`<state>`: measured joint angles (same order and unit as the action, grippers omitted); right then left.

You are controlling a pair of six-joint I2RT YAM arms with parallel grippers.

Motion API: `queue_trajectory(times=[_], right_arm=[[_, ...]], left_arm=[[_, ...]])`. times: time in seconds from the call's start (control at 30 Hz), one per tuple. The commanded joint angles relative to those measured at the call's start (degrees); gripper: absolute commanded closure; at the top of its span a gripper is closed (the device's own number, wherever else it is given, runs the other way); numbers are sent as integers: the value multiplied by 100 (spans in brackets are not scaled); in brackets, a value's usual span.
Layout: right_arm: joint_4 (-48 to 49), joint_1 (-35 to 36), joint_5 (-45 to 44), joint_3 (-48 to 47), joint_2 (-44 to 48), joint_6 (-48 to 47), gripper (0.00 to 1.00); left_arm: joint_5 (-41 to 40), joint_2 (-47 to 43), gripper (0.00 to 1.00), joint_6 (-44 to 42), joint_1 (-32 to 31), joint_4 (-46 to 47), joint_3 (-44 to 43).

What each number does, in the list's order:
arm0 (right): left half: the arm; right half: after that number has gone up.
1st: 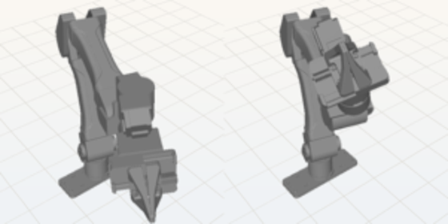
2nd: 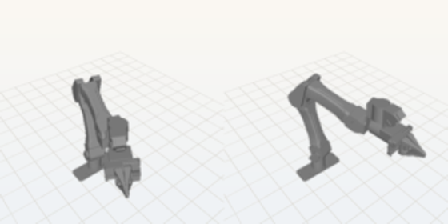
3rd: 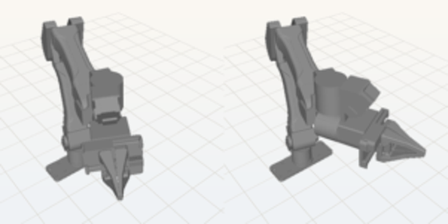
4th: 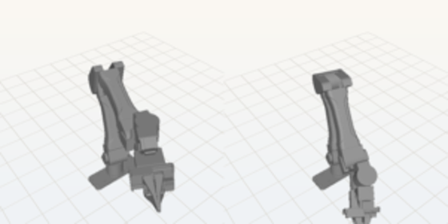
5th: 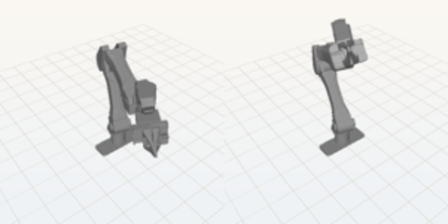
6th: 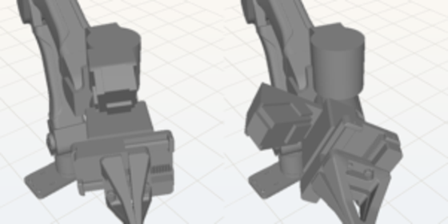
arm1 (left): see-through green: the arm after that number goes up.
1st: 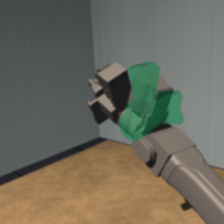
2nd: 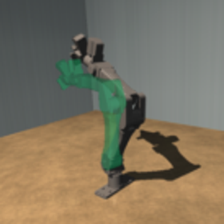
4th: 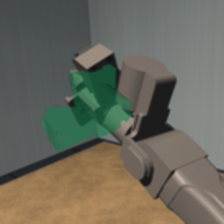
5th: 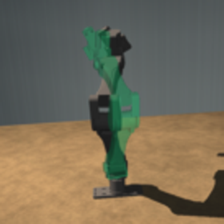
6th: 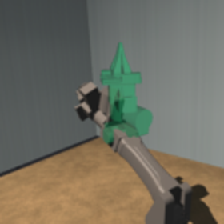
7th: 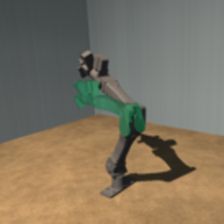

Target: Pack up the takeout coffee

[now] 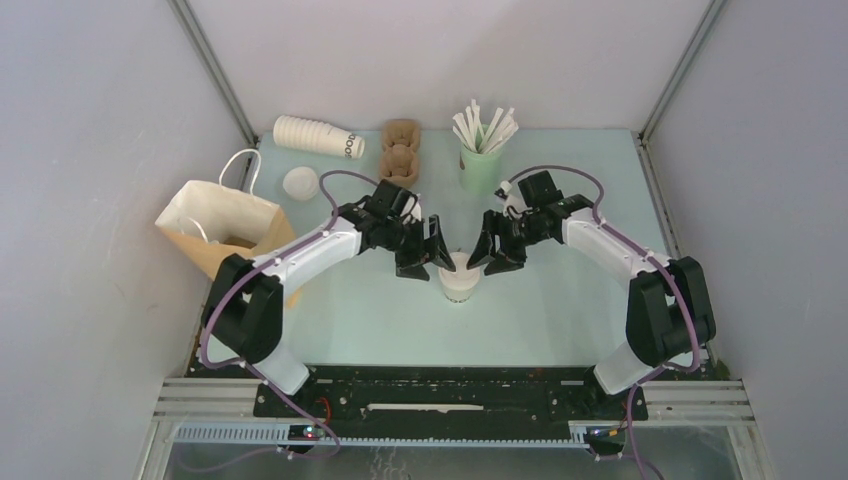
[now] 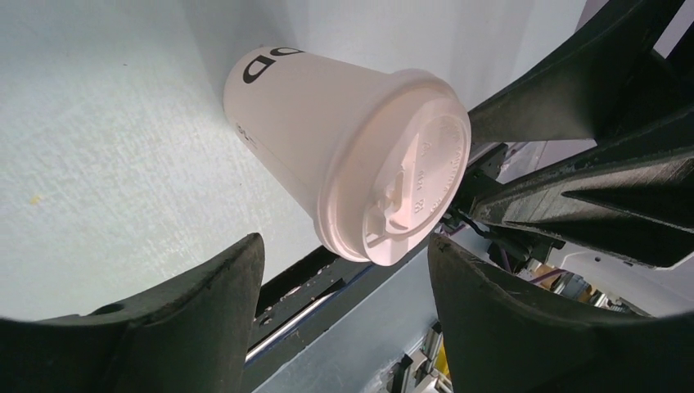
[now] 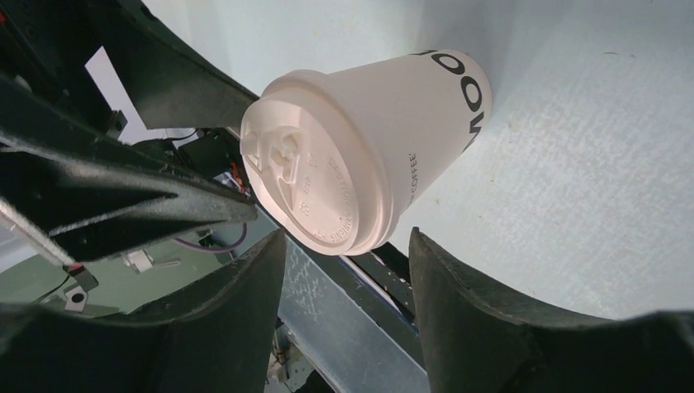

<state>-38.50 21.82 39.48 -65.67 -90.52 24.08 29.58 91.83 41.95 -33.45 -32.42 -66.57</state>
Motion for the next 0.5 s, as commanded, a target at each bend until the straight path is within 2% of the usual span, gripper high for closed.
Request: queue_trajectory(times=[0.0, 0.17, 0.33, 0.47], right_arm=[[412, -42, 410, 130, -36, -39, 37], [1333, -281, 1036, 764, -116, 155, 39], [2205, -436, 1156, 1538, -386, 324, 39], [2638, -591, 1277, 1840, -750, 481, 40]], left_arm=[[-64, -131, 25, -125, 123, 233, 193], [-177, -147, 33, -219, 142, 313, 455], [-439, -50, 37, -438, 117, 390, 1061], [-524, -55, 36, -476, 105, 485, 1132]])
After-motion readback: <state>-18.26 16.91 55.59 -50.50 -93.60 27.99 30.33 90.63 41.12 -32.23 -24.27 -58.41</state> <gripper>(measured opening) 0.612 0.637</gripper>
